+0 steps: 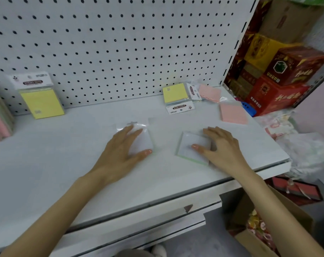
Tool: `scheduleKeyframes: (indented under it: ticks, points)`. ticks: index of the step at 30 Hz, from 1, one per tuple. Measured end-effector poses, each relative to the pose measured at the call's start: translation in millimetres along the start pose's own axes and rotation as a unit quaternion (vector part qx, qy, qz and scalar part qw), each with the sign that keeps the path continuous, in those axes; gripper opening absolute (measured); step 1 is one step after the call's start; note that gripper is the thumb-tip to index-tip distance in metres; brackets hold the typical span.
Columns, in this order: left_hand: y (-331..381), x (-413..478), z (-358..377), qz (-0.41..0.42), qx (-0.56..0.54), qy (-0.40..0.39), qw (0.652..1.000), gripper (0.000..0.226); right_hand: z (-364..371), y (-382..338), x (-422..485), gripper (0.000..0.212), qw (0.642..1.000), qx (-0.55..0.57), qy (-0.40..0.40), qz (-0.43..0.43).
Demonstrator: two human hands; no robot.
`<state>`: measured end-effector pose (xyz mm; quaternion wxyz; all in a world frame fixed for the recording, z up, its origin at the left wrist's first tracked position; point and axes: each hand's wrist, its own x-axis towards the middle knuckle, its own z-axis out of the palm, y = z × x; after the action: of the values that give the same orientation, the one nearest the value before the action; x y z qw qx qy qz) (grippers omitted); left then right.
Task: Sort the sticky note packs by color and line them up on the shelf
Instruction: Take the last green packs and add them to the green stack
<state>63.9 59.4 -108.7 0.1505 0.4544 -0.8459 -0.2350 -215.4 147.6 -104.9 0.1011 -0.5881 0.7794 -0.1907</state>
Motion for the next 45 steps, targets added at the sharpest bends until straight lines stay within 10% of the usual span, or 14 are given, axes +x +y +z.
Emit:
scheduleKeyframes:
  ticks: [14,22,27,30,37,45]
  points:
    - [-3,8,10,0.010,0.090,0.031,0.995,0.098,0,-13,-12,0.058,0.988,0.143,0.047,0.029]
    - [-7,13,0,0.052,0.111,0.028,0.992,0.088,-6,-19,-14,0.033,0.914,0.392,0.083,0.070]
    - [6,10,-21,-0.005,-0.071,0.037,0.997,0.059,-12,-24,-16,0.021,0.880,0.460,0.037,0.109]
    - [18,5,-30,-0.078,-0.265,0.090,0.957,0.041,-12,-32,-14,0.014,0.872,0.477,0.023,0.109]
    - [20,-13,-35,-0.246,-0.631,0.034,0.735,0.052,-5,-66,-4,0.017,0.872,0.487,0.038,-0.033]
    - [13,-28,-34,-0.263,-0.660,0.042,0.703,0.037,-9,-68,-15,0.010,0.890,0.418,-0.077,-0.167]
